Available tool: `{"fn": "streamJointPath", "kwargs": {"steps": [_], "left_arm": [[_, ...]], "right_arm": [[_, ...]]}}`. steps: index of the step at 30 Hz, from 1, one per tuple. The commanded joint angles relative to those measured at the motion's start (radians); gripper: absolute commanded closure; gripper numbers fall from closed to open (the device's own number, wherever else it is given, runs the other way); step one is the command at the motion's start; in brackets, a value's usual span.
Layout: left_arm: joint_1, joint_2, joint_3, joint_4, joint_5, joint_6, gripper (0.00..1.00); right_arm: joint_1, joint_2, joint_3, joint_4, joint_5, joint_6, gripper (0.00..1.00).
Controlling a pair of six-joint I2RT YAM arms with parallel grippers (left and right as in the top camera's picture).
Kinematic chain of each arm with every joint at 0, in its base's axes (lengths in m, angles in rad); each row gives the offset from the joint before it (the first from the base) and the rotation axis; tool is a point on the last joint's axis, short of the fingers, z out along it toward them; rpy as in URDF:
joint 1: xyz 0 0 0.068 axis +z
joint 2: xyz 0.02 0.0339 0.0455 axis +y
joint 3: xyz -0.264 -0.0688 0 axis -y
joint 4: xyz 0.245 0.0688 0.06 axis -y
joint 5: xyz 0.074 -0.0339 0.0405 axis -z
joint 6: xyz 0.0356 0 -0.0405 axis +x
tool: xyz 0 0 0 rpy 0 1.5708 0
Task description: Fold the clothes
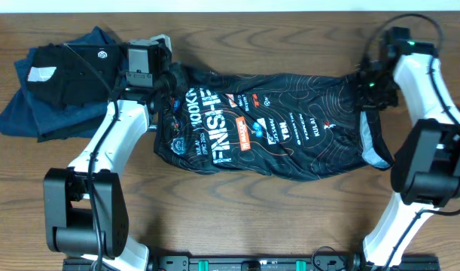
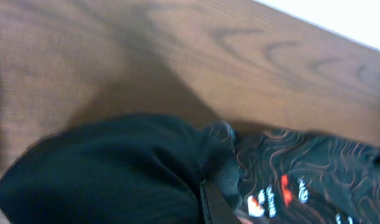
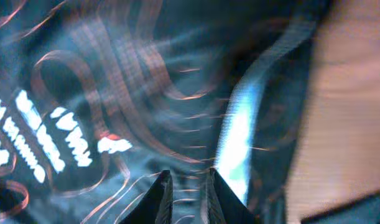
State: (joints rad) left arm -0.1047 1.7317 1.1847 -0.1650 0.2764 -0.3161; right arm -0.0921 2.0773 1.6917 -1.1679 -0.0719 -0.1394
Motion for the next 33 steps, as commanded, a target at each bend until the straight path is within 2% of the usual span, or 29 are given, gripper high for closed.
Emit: {"fn": "streamJointPath", "kwargs": {"steps": [1,5,12,15,23,33], "left_arm": [[0.006,0.000,0.016,-0.039,-0.016,0.008,0.94],[0.006,0.000,0.016,-0.091,-0.016,0.005,0.94],[0.006,0.000,0.016,-0.141,-0.016,0.005,0.94],[0.006,0.000,0.016,-0.145,-0.016,0.005,0.94],[0.006,0.000,0.016,-0.149,-0.016,0.005,0.94],[0.006,0.000,0.016,-0.149,-0.015,0.005,0.94]], "right_arm": [[0.064,-0.009,0.007,-0.011,0.028,-0.136,0.81],[0.107,-0.009,-0.002,-0.015,0.111,-0.137,0.69],[0.119,-0.008,-0.050,-0.063,0.214,-0.146,0.66],[0.108,-0.008,-0.098,-0.064,0.249,-0.146,0.58],[0.101,-0.008,-0.205,-0.021,0.248,-0.146,0.57],[0.101,-0.009,-0.208,0.086,0.284,-0.082,0.60]]}}
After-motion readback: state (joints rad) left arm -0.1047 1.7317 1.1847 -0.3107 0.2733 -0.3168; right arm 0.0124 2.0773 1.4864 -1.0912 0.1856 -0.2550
